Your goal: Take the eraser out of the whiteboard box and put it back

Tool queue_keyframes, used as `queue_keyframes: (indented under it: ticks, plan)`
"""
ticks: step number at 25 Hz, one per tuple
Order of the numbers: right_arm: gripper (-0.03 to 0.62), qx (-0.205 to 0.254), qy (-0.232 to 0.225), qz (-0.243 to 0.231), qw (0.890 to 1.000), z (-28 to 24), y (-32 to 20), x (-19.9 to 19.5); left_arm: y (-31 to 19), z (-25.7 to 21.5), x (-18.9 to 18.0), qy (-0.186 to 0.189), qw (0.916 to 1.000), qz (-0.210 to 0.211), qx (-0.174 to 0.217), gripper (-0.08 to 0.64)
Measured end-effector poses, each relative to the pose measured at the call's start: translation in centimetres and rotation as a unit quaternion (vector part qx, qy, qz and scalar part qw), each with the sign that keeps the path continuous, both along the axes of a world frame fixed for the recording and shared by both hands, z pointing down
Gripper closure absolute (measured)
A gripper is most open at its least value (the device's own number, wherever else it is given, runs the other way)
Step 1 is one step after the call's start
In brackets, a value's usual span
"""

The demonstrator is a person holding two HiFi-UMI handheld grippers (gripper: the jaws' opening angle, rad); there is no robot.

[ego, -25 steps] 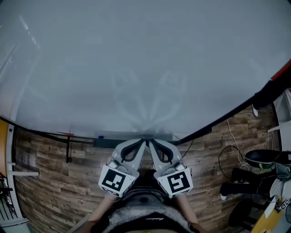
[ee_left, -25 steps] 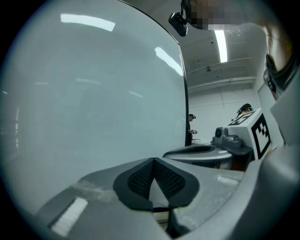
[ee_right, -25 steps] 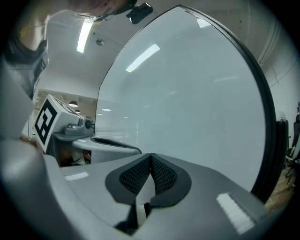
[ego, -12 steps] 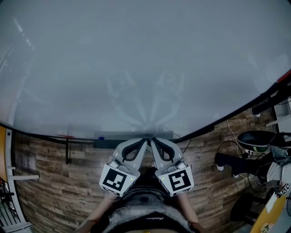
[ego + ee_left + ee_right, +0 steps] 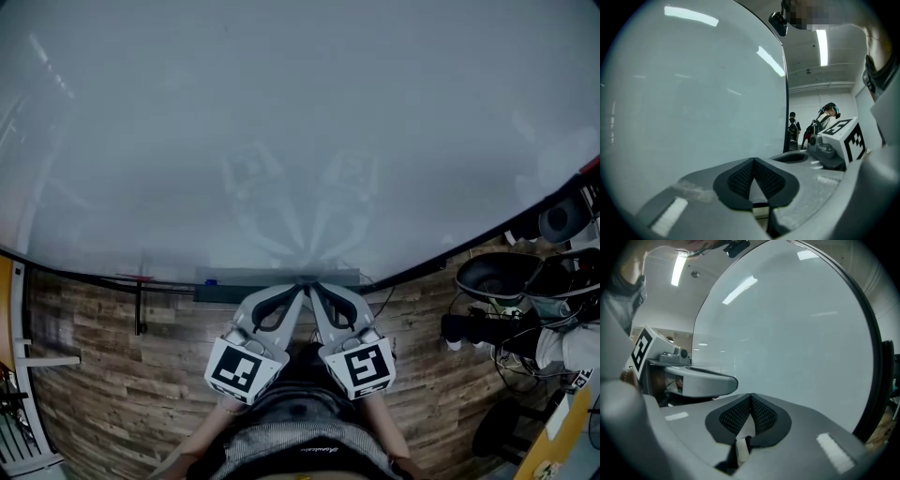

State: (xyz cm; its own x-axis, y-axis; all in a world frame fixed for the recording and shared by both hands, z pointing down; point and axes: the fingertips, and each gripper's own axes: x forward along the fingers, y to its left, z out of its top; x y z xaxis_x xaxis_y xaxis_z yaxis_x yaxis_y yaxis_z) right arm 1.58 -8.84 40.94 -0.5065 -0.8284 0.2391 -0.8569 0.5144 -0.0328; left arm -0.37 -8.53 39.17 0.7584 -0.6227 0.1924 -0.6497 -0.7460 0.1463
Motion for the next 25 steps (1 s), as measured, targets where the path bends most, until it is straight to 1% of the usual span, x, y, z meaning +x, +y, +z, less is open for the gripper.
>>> queue_keyframes:
  ticks: [9, 16, 20, 24, 25]
  plan:
    - [0.591, -0.022, 0.017, -0.006, 1.0, 2.7, 0.2, -0.1, 0.4, 0.2, -0.3, -0.001, 1.0, -0.003, -0.004, 0.558]
    - [0.591, -0.044, 0.043, -0.015, 0.998, 5.1, 0.6, -0.3, 0.7, 0.5, -0.6, -0.001, 0.9999, -0.005, -0.01, 0.558]
    - [0.591, -0.058, 0.052, -0.017, 0.997, 6.1, 0.4, 0.0, 0.4, 0.6, -0.7, -0.004, 0.9999, -0.006, -0.015, 0.558]
    - [0.591, -0.07, 0.066, -0.021, 0.995, 7.3, 0.7, 0.3, 0.6, 1.1, -1.1, -0.012, 0.9999, 0.001, -0.007, 0.558]
    - [0.591, -0.072, 0.07, -0.022, 0.995, 7.6, 0.7, 0.4, 0.6, 1.2, -1.1, -0.012, 0.9999, -0.001, -0.011, 0.558]
